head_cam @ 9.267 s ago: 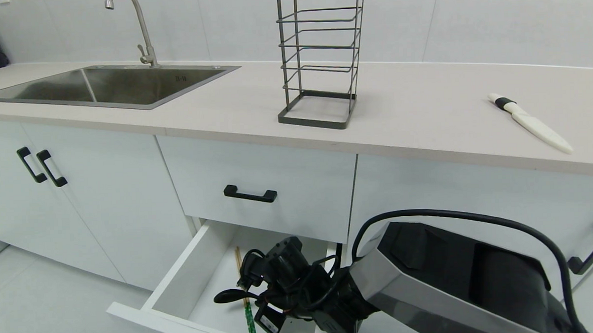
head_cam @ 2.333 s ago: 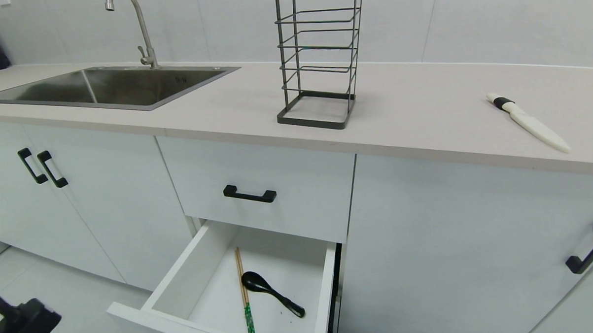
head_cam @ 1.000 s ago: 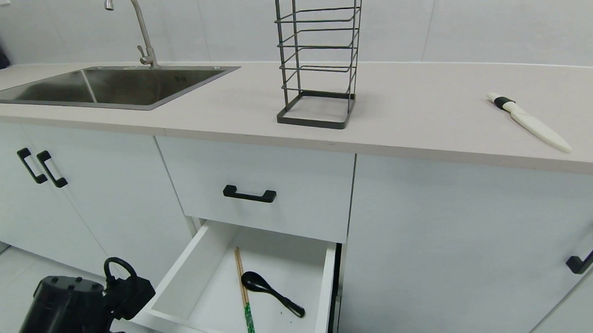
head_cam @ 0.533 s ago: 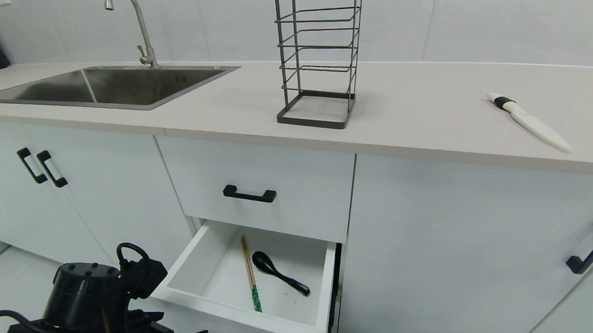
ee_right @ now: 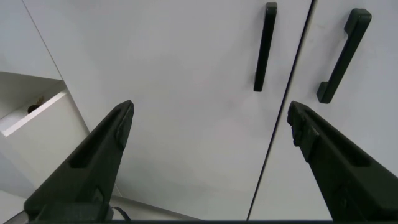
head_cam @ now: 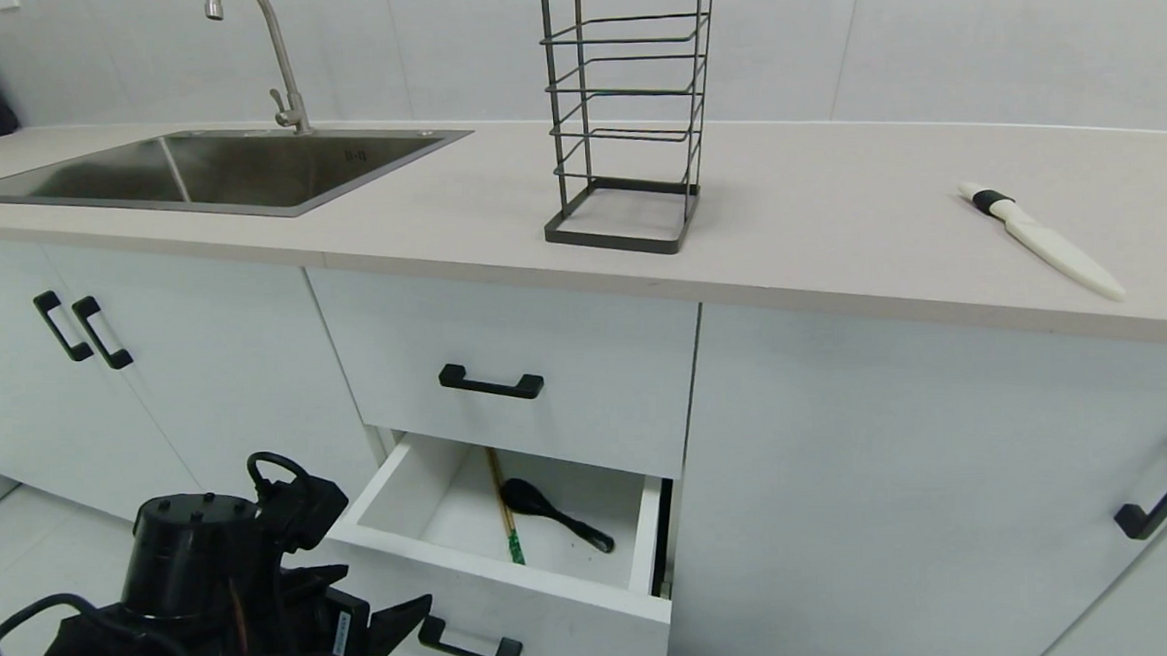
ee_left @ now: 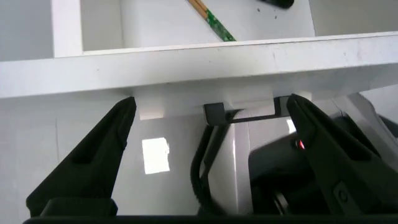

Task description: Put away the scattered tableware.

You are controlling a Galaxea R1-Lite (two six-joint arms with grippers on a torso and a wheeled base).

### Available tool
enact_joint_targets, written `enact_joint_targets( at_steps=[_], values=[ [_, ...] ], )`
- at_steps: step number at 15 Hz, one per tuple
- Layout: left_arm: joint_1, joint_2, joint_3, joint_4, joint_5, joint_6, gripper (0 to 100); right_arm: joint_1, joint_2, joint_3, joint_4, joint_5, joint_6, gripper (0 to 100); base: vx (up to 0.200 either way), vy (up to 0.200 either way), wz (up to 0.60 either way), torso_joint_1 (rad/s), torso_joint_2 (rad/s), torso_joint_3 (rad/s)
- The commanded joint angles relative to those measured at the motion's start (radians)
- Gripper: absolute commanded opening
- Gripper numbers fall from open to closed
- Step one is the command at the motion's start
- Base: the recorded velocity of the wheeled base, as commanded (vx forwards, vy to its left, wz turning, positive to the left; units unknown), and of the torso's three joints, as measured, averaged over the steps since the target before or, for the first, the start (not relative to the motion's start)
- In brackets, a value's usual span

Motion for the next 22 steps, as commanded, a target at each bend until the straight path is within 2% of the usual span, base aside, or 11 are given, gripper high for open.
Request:
enact_joint_targets(
  at_steps=[1, 3, 8, 15, 20, 22],
  values=[
    [0.001, 0.03, -0.006, -0.014, 0.002, 0.0, 100, 0.0, 0.001, 0.0, 0.0, 0.0, 0.0, 100, 0.0, 0.0, 0.0, 0.0, 0.0, 0.0],
    [0.001, 0.055, -0.006, -0.046, 0.002, 0.0, 100, 0.0, 0.001, 0.0, 0.0, 0.0, 0.0, 100, 0.0, 0.0, 0.0, 0.0, 0.0, 0.0],
    [0.001, 0.187, -0.009, -0.254, 0.002, -0.002, 100, 0.0, 0.001, 0.0, 0.0, 0.0, 0.0, 100, 0.0, 0.0, 0.0, 0.0, 0.0, 0.0],
    [0.005, 0.25, -0.096, -0.283, 0.002, 0.0, 100, 0.0, 0.001, 0.0, 0.0, 0.002, 0.0, 100, 0.0, 0.0, 0.0, 0.0, 0.0, 0.0],
    [0.011, 0.403, -0.116, -0.569, -0.001, -0.003, 100, 0.0, 0.001, 0.0, 0.0, 0.0, 0.0, 100, 0.0, 0.0, 0.0, 0.0, 0.0, 0.0],
    [0.01, 0.409, -0.116, -0.583, -0.001, -0.003, 100, 0.0, 0.001, 0.0, 0.0, 0.0, 0.0, 100, 0.0, 0.0, 0.0, 0.0, 0.0, 0.0]
  ],
)
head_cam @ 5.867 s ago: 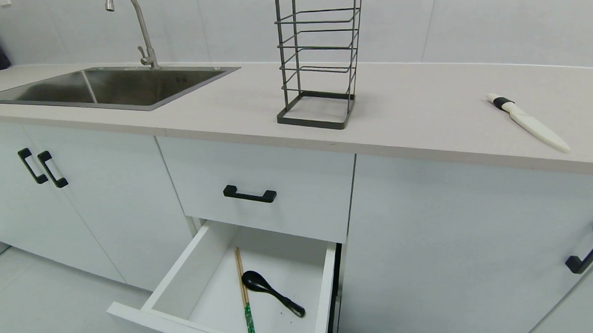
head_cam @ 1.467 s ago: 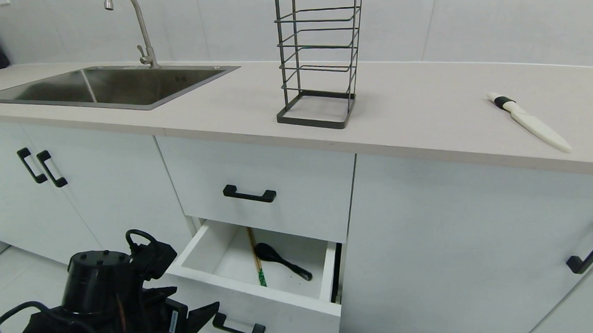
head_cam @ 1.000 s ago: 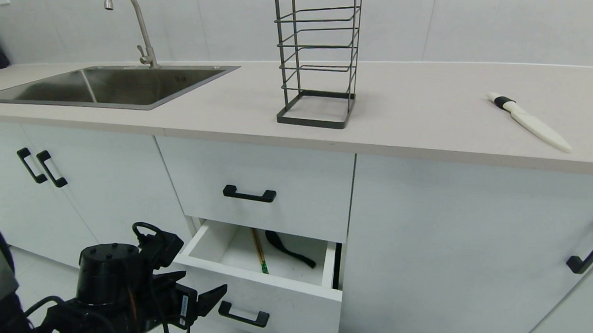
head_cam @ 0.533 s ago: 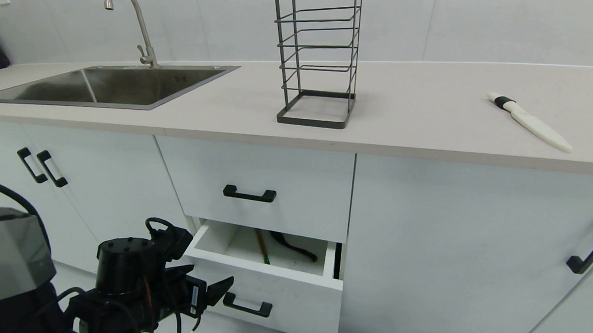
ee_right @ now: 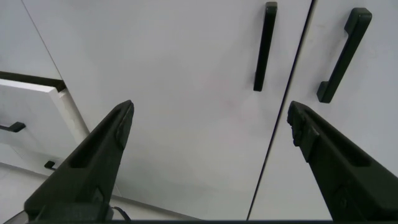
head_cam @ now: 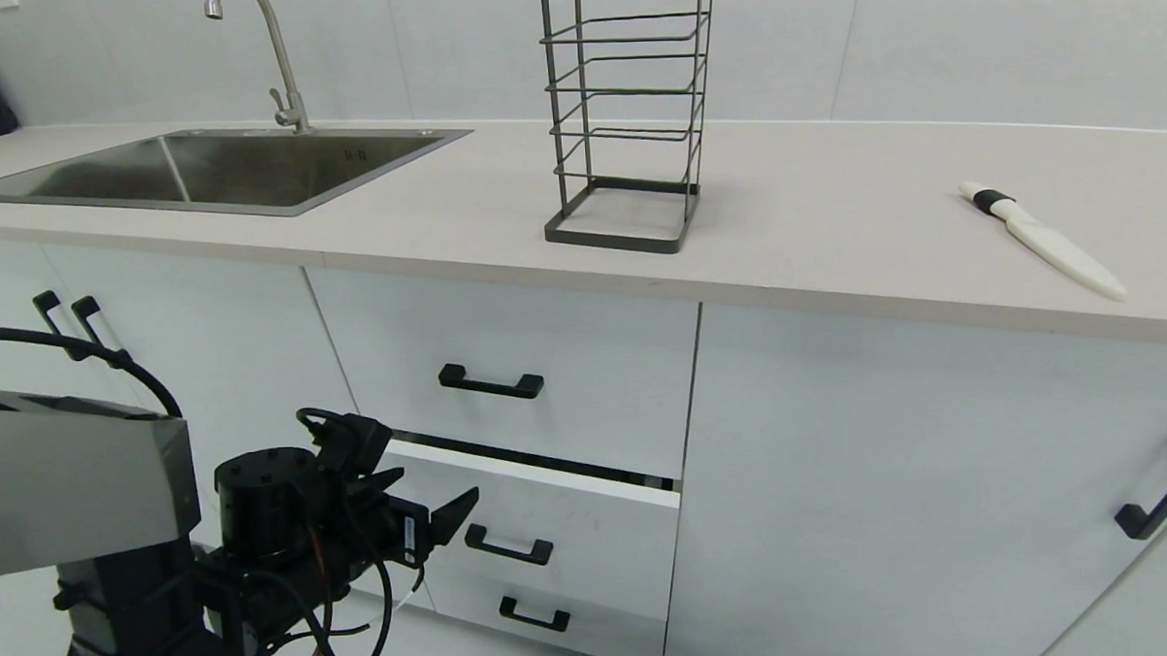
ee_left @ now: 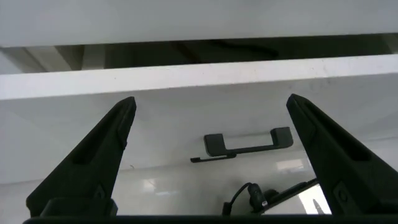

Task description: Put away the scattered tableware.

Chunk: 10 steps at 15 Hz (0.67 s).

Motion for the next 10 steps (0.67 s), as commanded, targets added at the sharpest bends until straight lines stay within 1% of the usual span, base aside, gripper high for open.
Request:
enact_joint_targets(
  at_steps=[1, 3, 7, 10],
  values=[
    [-0.002, 0.029, 0.0, -0.002, -0.001, -0.001, 100, 0.0, 0.001, 0.0, 0.0, 0.001, 0.0, 100, 0.0, 0.0, 0.0, 0.0, 0.0, 0.0],
    [-0.002, 0.035, -0.004, -0.002, -0.001, -0.001, 100, 0.0, 0.001, 0.0, 0.0, 0.001, 0.0, 100, 0.0, 0.0, 0.0, 0.0, 0.0, 0.0],
    [-0.002, 0.081, -0.067, -0.002, 0.0, -0.001, 100, 0.0, 0.001, 0.0, 0.0, 0.001, 0.0, 100, 0.0, 0.0, 0.0, 0.0, 0.0, 0.0],
    [-0.001, 0.096, -0.087, -0.002, 0.0, -0.002, 100, 0.0, 0.001, 0.0, 0.0, 0.001, 0.0, 100, 0.0, 0.0, 0.0, 0.0, 0.0, 0.0]
  ],
)
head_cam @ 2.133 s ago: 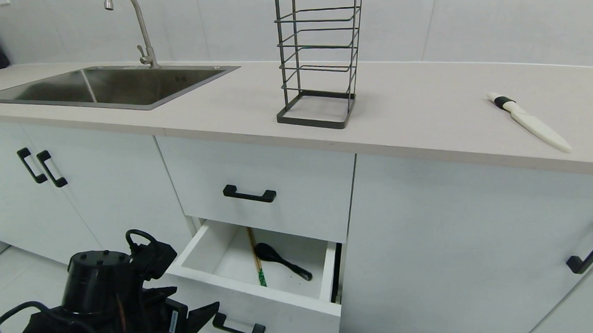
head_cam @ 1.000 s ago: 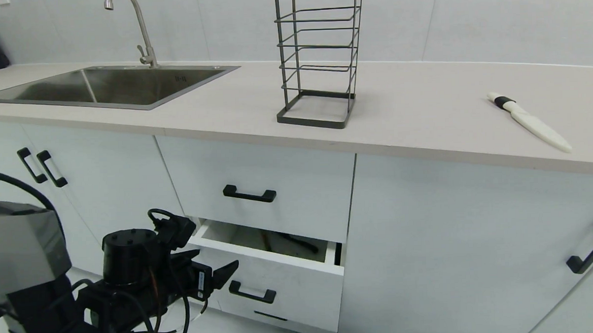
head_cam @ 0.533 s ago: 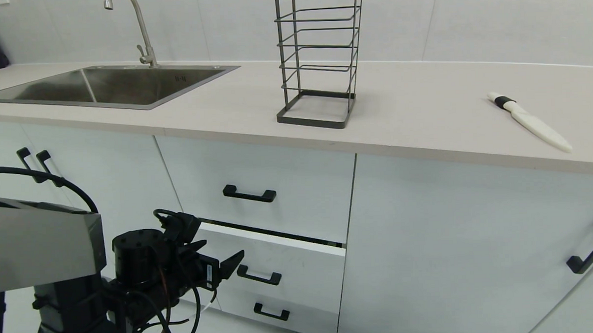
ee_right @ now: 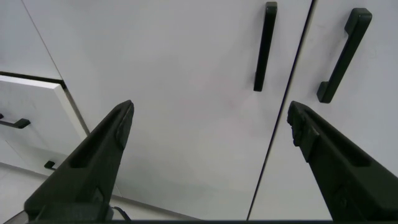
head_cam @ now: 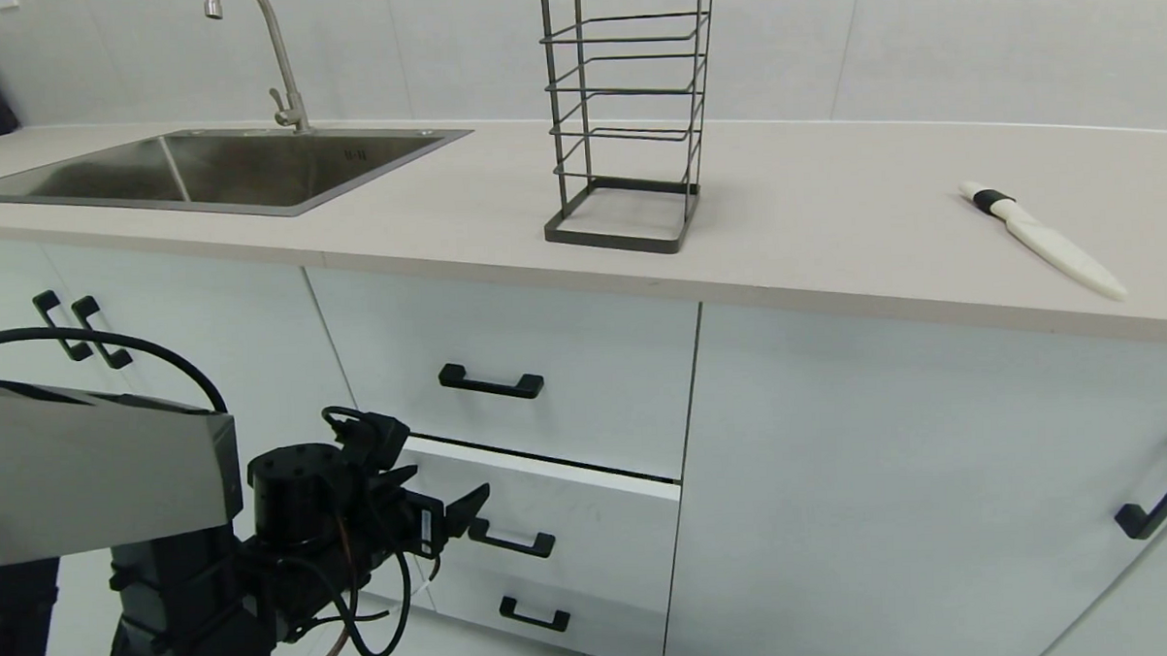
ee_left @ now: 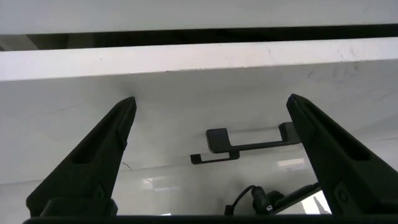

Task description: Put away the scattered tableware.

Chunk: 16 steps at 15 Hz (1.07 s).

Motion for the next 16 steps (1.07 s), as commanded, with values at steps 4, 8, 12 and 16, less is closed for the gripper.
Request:
enact_joint_targets(
  at_steps=[4, 8, 12, 16],
  values=[
    [-0.005, 0.039, -0.066, 0.0, 0.0, -0.004, 100, 0.0, 0.001, 0.0, 0.0, 0.0, 0.0, 100, 0.0, 0.0, 0.0, 0.0, 0.0, 0.0],
    [-0.001, 0.025, -0.043, -0.003, 0.002, -0.007, 100, 0.0, 0.001, 0.0, 0.0, 0.0, 0.0, 100, 0.0, 0.0, 0.0, 0.0, 0.0, 0.0],
    [-0.004, -0.491, 0.197, 0.018, -0.016, 0.0, 100, 0.0, 0.001, 0.0, 0.0, 0.002, 0.0, 100, 0.0, 0.0, 0.0, 0.0, 0.0, 0.0],
    [0.01, -0.926, 0.264, 0.058, -0.013, 0.028, 100, 0.0, 0.001, 0.002, 0.0, 0.0, 0.0, 100, 0.0, 0.0, 0.0, 0.0, 0.0, 0.0]
  ],
)
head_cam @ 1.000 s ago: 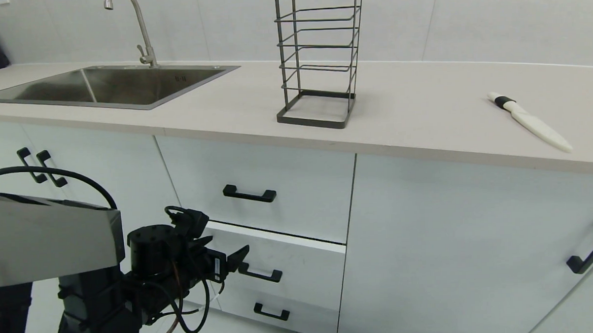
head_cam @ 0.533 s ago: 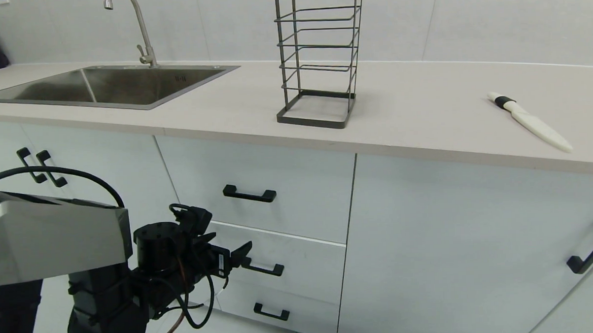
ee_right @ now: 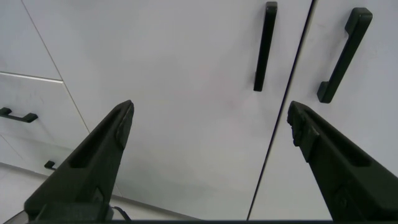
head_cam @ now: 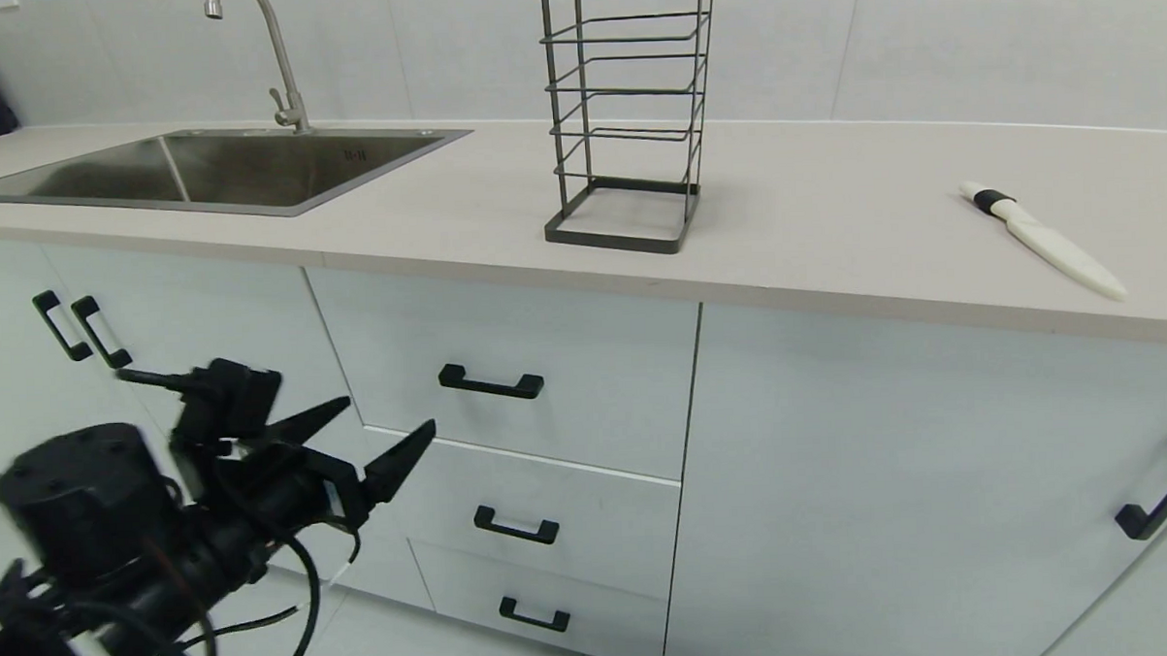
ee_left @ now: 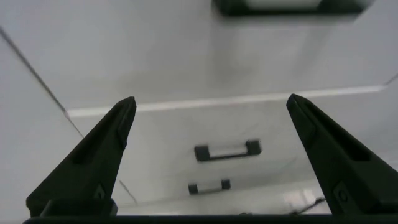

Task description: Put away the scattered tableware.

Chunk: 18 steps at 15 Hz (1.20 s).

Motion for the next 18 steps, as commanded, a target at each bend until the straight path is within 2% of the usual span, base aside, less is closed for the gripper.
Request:
enact_joint_targets(
  at_steps=[1, 3, 4, 6, 7, 8, 9, 10, 11, 13, 14, 15, 16, 17, 18],
  values=[
    [0.073, -0.524, 0.119, 0.037, -0.005, 0.024, 100, 0.0, 0.001, 0.001, 0.0, 0.0, 0.0, 100, 0.0, 0.0, 0.0, 0.0, 0.0, 0.0],
    [0.147, -0.681, 0.142, 0.089, -0.007, 0.028, 100, 0.0, 0.001, 0.0, 0.0, 0.0, 0.0, 100, 0.0, 0.0, 0.0, 0.0, 0.0, 0.0],
    [0.171, -0.784, 0.142, 0.182, -0.007, 0.028, 100, 0.0, 0.001, 0.001, 0.0, 0.0, -0.001, 100, 0.0, 0.0, 0.0, 0.0, 0.0, 0.0],
    [0.173, -0.983, 0.14, 0.428, -0.005, 0.043, 100, 0.0, 0.001, 0.0, 0.0, 0.002, 0.0, 100, 0.0, 0.0, 0.0, 0.0, 0.0, 0.0],
    [0.174, -1.19, 0.126, 0.712, -0.008, 0.088, 100, 0.0, 0.001, 0.0, 0.0, 0.0, 0.0, 100, 0.0, 0.0, 0.0, 0.0, 0.0, 0.0],
    [0.174, -1.328, 0.091, 0.91, -0.008, 0.103, 100, 0.0, 0.001, 0.0, 0.0, 0.0, 0.0, 100, 0.0, 0.0, 0.0, 0.0, 0.0, 0.0],
    [0.174, -1.379, 0.073, 0.985, -0.008, 0.106, 100, 0.0, 0.001, 0.0, 0.0, 0.0, 0.0, 100, 0.0, 0.0, 0.0, 0.0, 0.0, 0.0],
    [0.176, -1.56, -0.007, 1.278, -0.007, 0.105, 100, 0.0, 0.001, 0.0, 0.0, 0.0, 0.0, 100, 0.0, 0.0, 0.0, 0.0, 0.0, 0.0],
    [0.179, -1.581, -0.012, 1.335, -0.002, 0.108, 100, 0.0, 0.001, 0.0, 0.0, 0.0, 0.0, 100, 0.0, 0.0, 0.0, 0.0, 0.0, 0.0],
    [0.196, -1.574, 0.039, 1.275, 0.022, 0.079, 100, 0.0, 0.001, 0.0, 0.0, 0.0, 0.0, 100, 0.0, 0.0, 0.0, 0.0, 0.0, 0.0],
    [0.242, -1.574, 0.079, 1.286, 0.045, 0.08, 100, 0.0, 0.001, 0.0, 0.0, 0.0, -0.001, 100, 0.0, 0.0, 0.0, 0.0, 0.0, 0.0],
    [0.282, -1.586, 0.131, 1.294, 0.044, 0.086, 100, 0.0, 0.001, 0.001, 0.0, 0.0, -0.001, 100, 0.0, 0.0, 0.0, 0.0, 0.0, 0.0],
    [0.296, -1.604, 0.142, 1.314, 0.042, 0.089, 100, 0.0, 0.001, 0.0, 0.0, 0.0, -0.001, 100, 0.0, 0.0, 0.0, 0.0, 0.0, 0.0],
    [0.317, -1.67, 0.134, 1.49, 0.05, 0.079, 100, 0.0, 0.001, 0.001, 0.0, 0.0, -0.001, 100, 0.0, 0.0, 0.0, 0.0, 0.0, 0.0],
    [0.319, -1.67, 0.137, 1.478, 0.065, 0.059, 100, 0.0, 0.001, 0.0, 0.0, 0.0, -0.001, 100, 0.0, 0.0, 0.0, 0.0, 0.0, 0.0]
  ],
)
